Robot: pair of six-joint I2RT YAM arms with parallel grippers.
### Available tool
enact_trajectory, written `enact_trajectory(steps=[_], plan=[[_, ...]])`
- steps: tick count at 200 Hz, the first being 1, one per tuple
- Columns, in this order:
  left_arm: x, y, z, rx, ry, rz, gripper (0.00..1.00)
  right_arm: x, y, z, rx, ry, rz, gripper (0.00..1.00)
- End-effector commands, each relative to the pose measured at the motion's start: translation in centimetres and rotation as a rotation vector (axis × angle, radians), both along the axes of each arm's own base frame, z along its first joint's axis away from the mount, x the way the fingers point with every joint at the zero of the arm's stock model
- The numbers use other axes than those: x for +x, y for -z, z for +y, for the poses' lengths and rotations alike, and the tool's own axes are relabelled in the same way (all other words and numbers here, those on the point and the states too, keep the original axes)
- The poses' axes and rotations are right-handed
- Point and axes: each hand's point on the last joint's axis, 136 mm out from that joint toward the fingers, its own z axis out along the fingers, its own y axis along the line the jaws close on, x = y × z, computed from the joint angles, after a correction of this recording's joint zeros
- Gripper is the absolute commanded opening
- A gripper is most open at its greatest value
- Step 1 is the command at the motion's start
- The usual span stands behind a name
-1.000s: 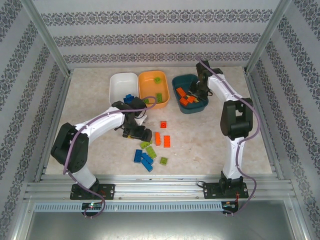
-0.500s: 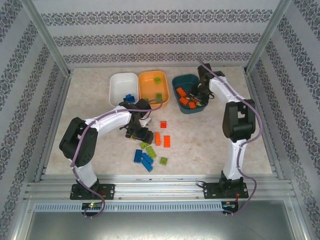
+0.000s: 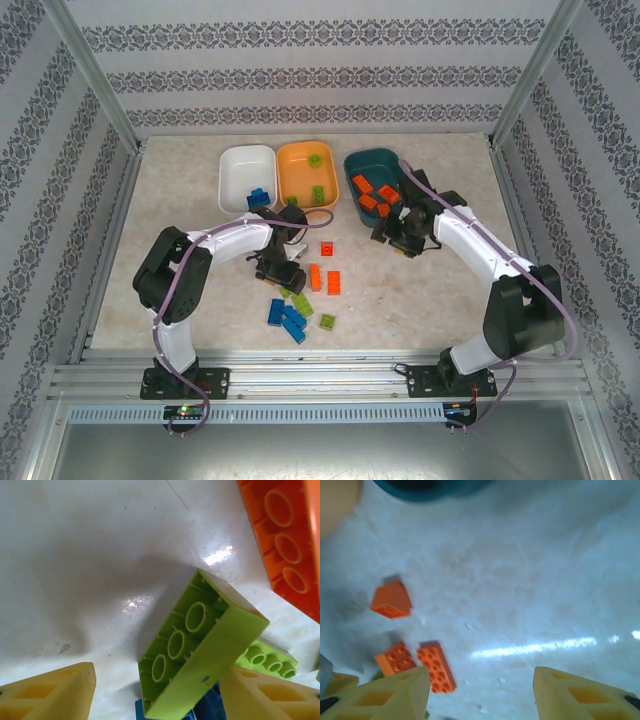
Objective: Sort the legos into containers by color
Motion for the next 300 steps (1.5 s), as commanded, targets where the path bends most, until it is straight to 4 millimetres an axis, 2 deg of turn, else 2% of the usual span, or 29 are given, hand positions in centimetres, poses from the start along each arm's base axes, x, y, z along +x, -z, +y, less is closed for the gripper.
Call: enact_trajectory(steps=[1, 74, 105, 142, 178, 207, 244, 278, 300], plan=[[0.5, 0.3, -1.0, -0.022, 0.058, -0.013, 0.60, -1.2, -1.0, -0.3, -0.015, 0.033, -0.027, 0.57], [0.5, 0.5, -1.3, -0.037, 0.076, -0.007, 0.30, -4.1, -1.1, -1.1, -0.040, 0.077, -0.033, 0.57], [0.6, -0.3, -1.1, -0.041, 0.060, -0.023, 0.29, -4.5, -0.9, -1.1, -0.046, 0.077, -0.029, 0.57], [1.7, -3.0, -0.9, -0.073, -0.012, -0.082, 0.28, -4.6, 0.2, -0.5, -0.030, 0.075, -0.003, 0.57], [4.8, -7.2, -1.0, -0.188, -0.198, -0.153, 0.28, -6.0, 2.9, 1.4, -0.016, 0.039, 0.056, 0.57], [7.7, -10.2, -1.6, -0.349, -0.391, -0.152, 0.28, -7.9, 5.6, 3.7, -0.020, -0.070, 0.157, 0.58], [12.7, -13.3, -2.0, -0.600, -0.659, -0.133, 0.28, -9.2, 6.9, 6.1, -0.111, -0.247, 0.197, 0.59], [17.6, -14.3, -2.8, -0.705, -0.750, -0.136, 0.28, -10.0, 7.4, 7.8, -0.131, -0.318, 0.198, 0.59], [20.4, -13.8, -3.6, -0.697, -0.752, -0.134, 0.28, -10.4, 7.3, 8.3, -0.134, -0.338, 0.191, 0.60]])
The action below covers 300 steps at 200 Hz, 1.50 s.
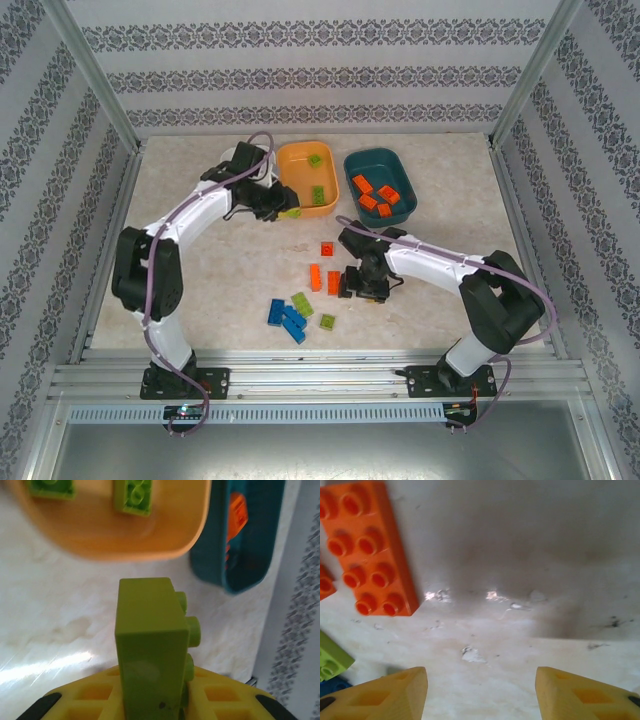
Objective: Sort the legos into containers by color
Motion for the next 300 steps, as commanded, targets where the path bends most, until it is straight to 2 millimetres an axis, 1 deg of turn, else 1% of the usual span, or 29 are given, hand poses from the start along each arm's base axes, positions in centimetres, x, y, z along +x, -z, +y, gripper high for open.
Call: enact_trajectory(steps=[1, 31, 41, 43, 56, 76, 103, 118, 128, 150, 174, 196, 216, 236, 265, 300], plan=[[3.6, -1.1, -1.6, -0.086, -0.029, -0.014, 0.28, -0.2, -0.2, 0.4, -0.013, -0.035, -0.009, 0.60], [6.9, 0.3, -1.7, -0.007, -0.018, -0.006, 0.28, -0.6, -0.8, 0.3, -0.033, -0.052, -0.035, 0.62], [7.8, 0.8, -1.7, 0.022, -0.013, -0.003, 0.28, -0.7, -1.1, 0.2, -0.033, -0.055, -0.042, 0.62], [8.0, 0.5, -1.8, 0.023, -0.010, -0.011, 0.28, -0.8, -1.1, 0.2, -0.033, -0.057, -0.043, 0.62], [8.9, 1.4, -1.7, 0.057, 0.000, -0.002, 0.28, -1.0, -1.4, 0.2, -0.029, -0.060, -0.049, 0.64], [9.9, 2.7, -1.8, 0.093, 0.015, 0.018, 0.28, -1.4, -1.7, 0.1, -0.033, -0.067, -0.054, 0.66], [10.7, 4.1, -1.7, 0.125, 0.018, 0.046, 0.28, -1.7, -2.3, -0.1, -0.037, -0.079, -0.066, 0.67], [10.9, 4.6, -1.8, 0.133, 0.021, 0.058, 0.29, -1.9, -2.2, 0.2, -0.026, -0.097, -0.057, 0.68], [11.0, 4.8, -1.8, 0.132, 0.020, 0.065, 0.32, -2.2, -2.0, 0.7, -0.007, -0.116, -0.039, 0.70], [10.6, 5.1, -1.7, 0.137, 0.028, 0.079, 0.38, -2.8, -1.7, 1.6, -0.018, -0.182, -0.009, 0.71], [10.3, 4.1, -1.5, 0.146, 0.041, 0.065, 0.48, -3.2, -1.4, 2.8, -0.048, -0.262, 0.003, 0.73], [9.9, 2.6, -1.3, 0.146, 0.043, 0.041, 0.52, -3.4, -1.2, 4.1, -0.077, -0.332, 0.009, 0.73], [9.2, 0.8, -1.3, 0.136, 0.040, 0.013, 0.54, -3.7, -1.1, 5.3, -0.088, -0.387, 0.008, 0.73], [8.3, -1.1, -0.9, 0.125, 0.033, -0.025, 0.56, -4.1, -0.6, 5.9, -0.101, -0.422, 0.021, 0.73], [5.9, -3.2, 0.1, 0.135, 0.035, -0.063, 0.58, -4.4, -0.1, 6.3, -0.115, -0.438, 0.035, 0.72], [1.5, -4.0, 2.2, 0.166, 0.003, -0.094, 0.59, -4.5, 0.6, 6.1, -0.136, -0.426, 0.054, 0.70]])
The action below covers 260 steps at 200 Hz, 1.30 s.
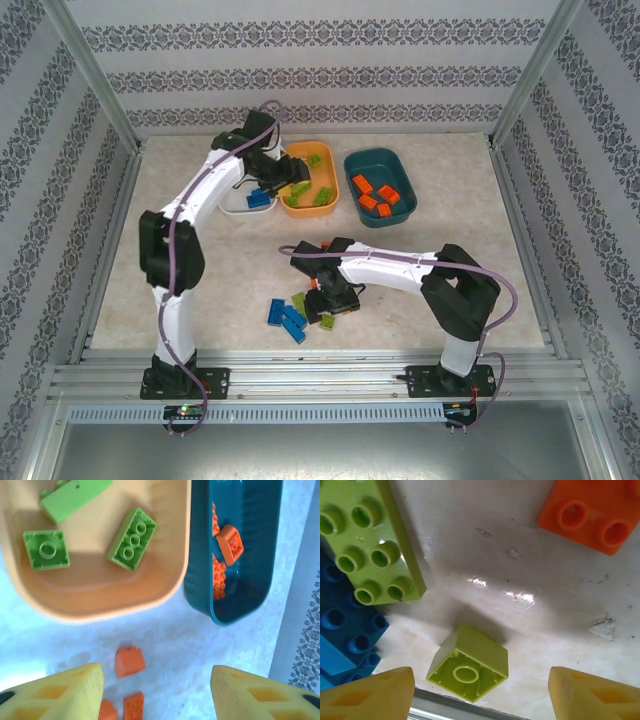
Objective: Sort the legos into containers by color
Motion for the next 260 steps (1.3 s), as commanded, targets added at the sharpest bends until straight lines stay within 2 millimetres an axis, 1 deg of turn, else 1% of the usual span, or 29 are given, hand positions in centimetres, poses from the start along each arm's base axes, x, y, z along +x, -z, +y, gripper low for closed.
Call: enact_trajectory(steps=[1, 12, 21, 47, 62, 78, 100, 131, 162, 184, 196, 225, 241, 260], plan=[[-1.8, -0.6, 1.7, 0.036, -0.022, -0.067, 0.59, -0.1, 0.3, -0.4, -0.043, -0.010, 0.006, 0.70], [-3.3, -0.8, 2.6, 0.050, -0.044, -0.083, 0.59, -0.3, 0.6, -0.4, -0.048, -0.008, 0.014, 0.69], [-4.6, -0.5, 3.4, 0.060, -0.063, -0.080, 0.59, -0.3, 0.7, -0.4, -0.052, -0.005, 0.017, 0.69], [-8.2, 0.0, 4.8, 0.069, -0.091, -0.078, 0.59, -0.5, 1.1, -0.6, -0.069, 0.003, 0.032, 0.66], [-9.8, 0.1, 5.8, 0.093, -0.098, -0.084, 0.59, -0.6, 1.2, -0.6, -0.073, 0.004, 0.036, 0.64], [-10.9, 0.0, 6.3, 0.110, -0.094, -0.089, 0.59, -0.6, 1.3, -0.8, -0.078, 0.007, 0.038, 0.59], [-11.7, 0.1, 6.6, 0.124, -0.083, -0.081, 0.59, -0.6, 1.1, -0.9, -0.083, 0.009, 0.037, 0.52], [-11.8, 0.4, 6.6, 0.117, -0.087, -0.072, 0.59, -0.8, 1.1, -1.0, -0.089, 0.011, 0.045, 0.42], [-11.9, 0.5, 6.6, 0.106, -0.099, -0.075, 0.59, -0.7, 0.4, -1.4, -0.090, 0.019, 0.024, 0.38], [-12.1, 0.6, 6.7, 0.114, -0.092, -0.073, 0.60, -0.3, -0.7, -1.6, -0.072, 0.034, 0.003, 0.38], [-12.2, 0.6, 6.7, 0.117, -0.092, -0.071, 0.60, 0.1, -1.7, -1.5, -0.038, 0.056, -0.008, 0.38], [-12.4, 0.6, 6.7, 0.113, -0.092, -0.068, 0.60, 2.2, -4.3, -1.2, 0.101, 0.147, -0.034, 0.36], [-12.7, 0.6, 6.9, 0.117, -0.091, -0.070, 0.60, 4.1, -6.1, -1.4, 0.185, 0.220, -0.053, 0.36], [-13.3, 0.7, 7.0, 0.114, -0.090, -0.065, 0.60, 7.3, -8.3, -1.7, 0.291, 0.319, -0.081, 0.36]])
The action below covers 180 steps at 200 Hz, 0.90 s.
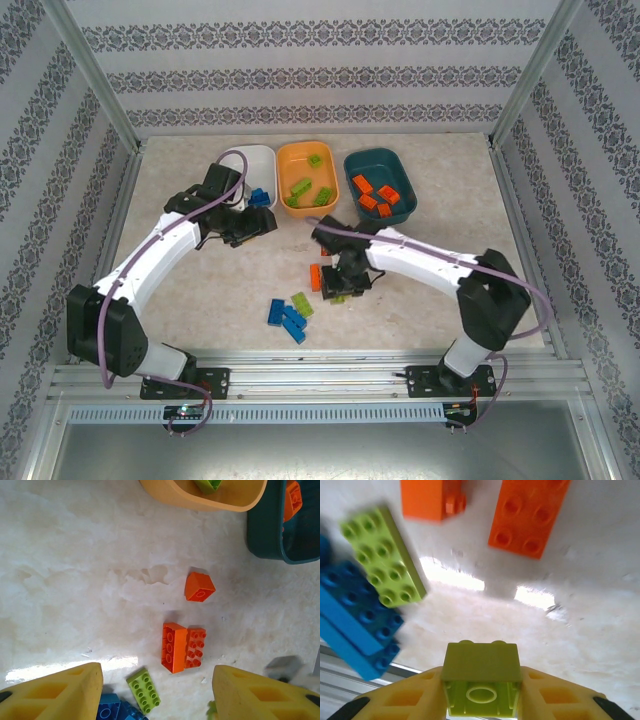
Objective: Sort the legos into containers by color
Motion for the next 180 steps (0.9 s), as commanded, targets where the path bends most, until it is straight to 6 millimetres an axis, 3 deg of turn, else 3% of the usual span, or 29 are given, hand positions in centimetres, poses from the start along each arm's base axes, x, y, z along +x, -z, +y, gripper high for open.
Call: enact_trajectory(steps=[1, 58, 105, 143, 180], plan=[[-0.6, -0.6, 0.5, 0.002, -0.002, -0.028, 0.60, 3.2, -3.1, 0.3, 0.145, 0.113, -0.032, 0.36], [-4.2, 0.4, -0.1, -0.046, 0.031, 0.008, 0.62, 15.8, -7.3, 0.6, 0.437, 0.382, -0.104, 0.34], [-9.4, 2.0, 0.8, -0.004, 0.115, 0.087, 0.67, 24.2, -6.5, 2.4, 0.480, 0.426, -0.100, 0.34], [-12.4, 3.6, 1.6, 0.025, 0.153, 0.144, 0.71, 28.2, -4.5, 3.8, 0.477, 0.427, -0.082, 0.34], [-14.1, 4.9, 1.7, 0.019, 0.171, 0.179, 0.74, 29.6, -3.1, 4.5, 0.462, 0.427, -0.063, 0.41]])
